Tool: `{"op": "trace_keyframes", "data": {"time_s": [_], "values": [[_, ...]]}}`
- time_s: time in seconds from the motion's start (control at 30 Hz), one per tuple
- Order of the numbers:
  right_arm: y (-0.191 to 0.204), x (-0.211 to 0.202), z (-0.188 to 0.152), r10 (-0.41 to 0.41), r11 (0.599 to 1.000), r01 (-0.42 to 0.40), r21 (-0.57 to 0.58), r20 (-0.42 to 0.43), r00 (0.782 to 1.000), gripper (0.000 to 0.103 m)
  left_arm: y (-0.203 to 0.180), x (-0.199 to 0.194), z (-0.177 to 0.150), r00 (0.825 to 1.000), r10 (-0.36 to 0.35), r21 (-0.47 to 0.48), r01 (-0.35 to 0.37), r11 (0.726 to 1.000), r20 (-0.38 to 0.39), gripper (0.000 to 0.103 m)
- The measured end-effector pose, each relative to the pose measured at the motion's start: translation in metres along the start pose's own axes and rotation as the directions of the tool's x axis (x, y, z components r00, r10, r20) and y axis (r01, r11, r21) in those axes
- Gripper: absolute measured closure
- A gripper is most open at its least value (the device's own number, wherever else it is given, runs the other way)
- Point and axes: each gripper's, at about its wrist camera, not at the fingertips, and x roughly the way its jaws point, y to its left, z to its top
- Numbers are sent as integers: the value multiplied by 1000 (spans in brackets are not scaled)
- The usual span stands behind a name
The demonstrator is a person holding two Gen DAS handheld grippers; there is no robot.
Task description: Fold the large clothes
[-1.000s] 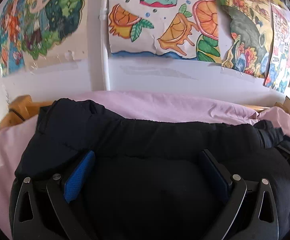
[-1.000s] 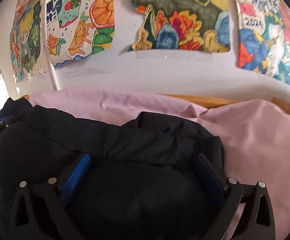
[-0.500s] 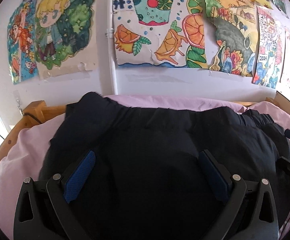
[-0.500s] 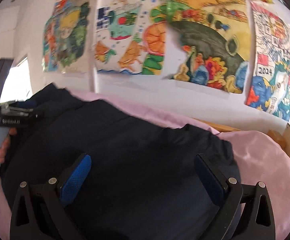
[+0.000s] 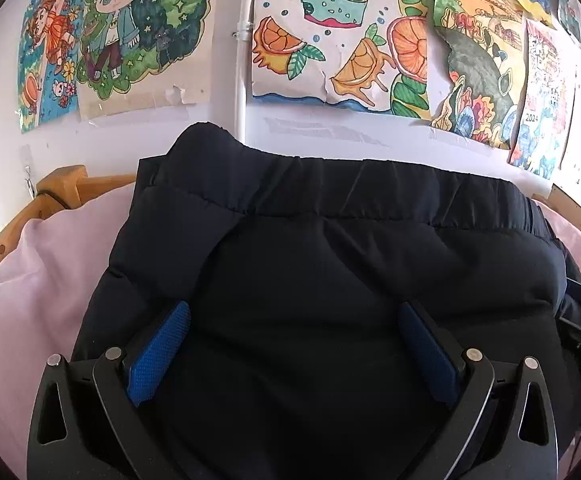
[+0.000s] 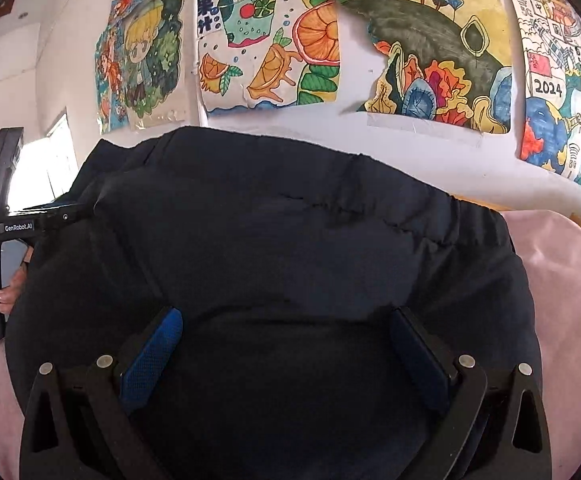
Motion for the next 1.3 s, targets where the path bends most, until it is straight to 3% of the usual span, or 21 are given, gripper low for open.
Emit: {"op": "trace_keyframes", "data": {"time_s": [0.27, 0.5, 0.63, 0.7, 0.83, 0.93, 1.07, 1.3], "values": [[-22, -25, 10, 47, 998, -46, 51, -32, 998, 0, 7, -25, 7, 998, -59, -52, 60, 997, 21, 1], [-81, -87, 13, 29, 981, -24, 194, -26, 999, 0, 14, -65, 4, 993, -120, -71, 120, 990, -2, 1], [-114, -105, -3, 36, 963, -22, 268, -48, 998, 0, 20, -84, 4, 989, -147, -144, 146, 979, 2, 1], [-126, -103, -15, 44, 950, -19, 312, -74, 996, 0, 22, -94, 6, 989, -149, -162, 147, 976, -1, 1], [-138, -91, -29, 125, 929, -76, 363, -111, 986, 0, 24, -116, 4, 996, -90, -110, 89, 990, -5, 1], [-139, -85, -25, 199, 921, -149, 360, -105, 974, 0, 33, -120, -8, 994, -86, -87, 79, 993, -74, 1], [-146, -69, -21, 294, 889, -244, 387, -73, 953, 0, 51, -120, -31, 981, -134, -133, 116, 984, -140, 1], [-169, -29, -6, 345, 851, -288, 440, -54, 937, 0, 67, -103, -41, 963, -184, -171, 151, 974, -199, 1]]}}
